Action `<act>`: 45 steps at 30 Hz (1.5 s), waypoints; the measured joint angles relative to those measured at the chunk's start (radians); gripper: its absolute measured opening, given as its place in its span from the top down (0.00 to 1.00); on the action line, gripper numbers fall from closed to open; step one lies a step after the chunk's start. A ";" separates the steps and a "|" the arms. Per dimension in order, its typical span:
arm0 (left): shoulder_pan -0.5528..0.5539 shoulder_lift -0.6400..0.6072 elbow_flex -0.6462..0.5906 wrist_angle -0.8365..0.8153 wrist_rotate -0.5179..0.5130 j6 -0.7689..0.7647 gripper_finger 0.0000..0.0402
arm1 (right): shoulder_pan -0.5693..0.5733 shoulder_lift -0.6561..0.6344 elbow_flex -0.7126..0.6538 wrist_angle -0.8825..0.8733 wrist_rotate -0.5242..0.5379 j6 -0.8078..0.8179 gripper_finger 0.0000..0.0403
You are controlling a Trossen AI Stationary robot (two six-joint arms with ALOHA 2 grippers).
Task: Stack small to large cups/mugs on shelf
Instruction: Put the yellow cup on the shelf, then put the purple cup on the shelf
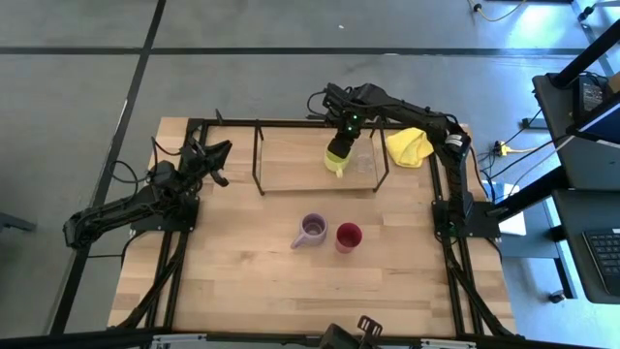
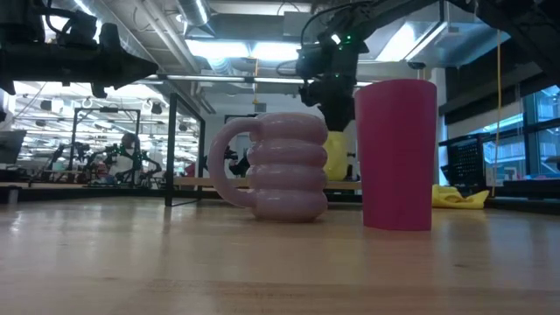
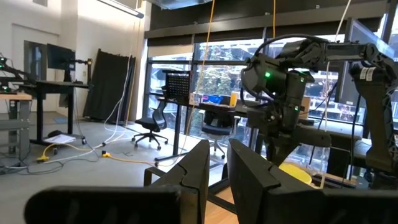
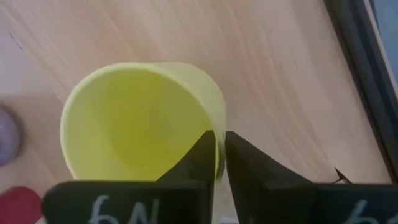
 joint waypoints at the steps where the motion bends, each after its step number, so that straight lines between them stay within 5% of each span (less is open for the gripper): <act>1: 0.000 0.000 0.000 0.000 0.000 -0.002 0.87 | 0.000 0.000 0.000 -0.005 0.001 0.000 0.89; 32: 0.000 0.000 0.000 0.000 0.012 -0.007 0.87 | -0.008 -0.022 0.007 -0.034 0.034 -0.054 0.89; 45: 0.000 0.000 0.000 0.000 0.011 0.027 0.87 | 0.107 -0.161 0.097 -0.060 -0.151 -0.041 0.89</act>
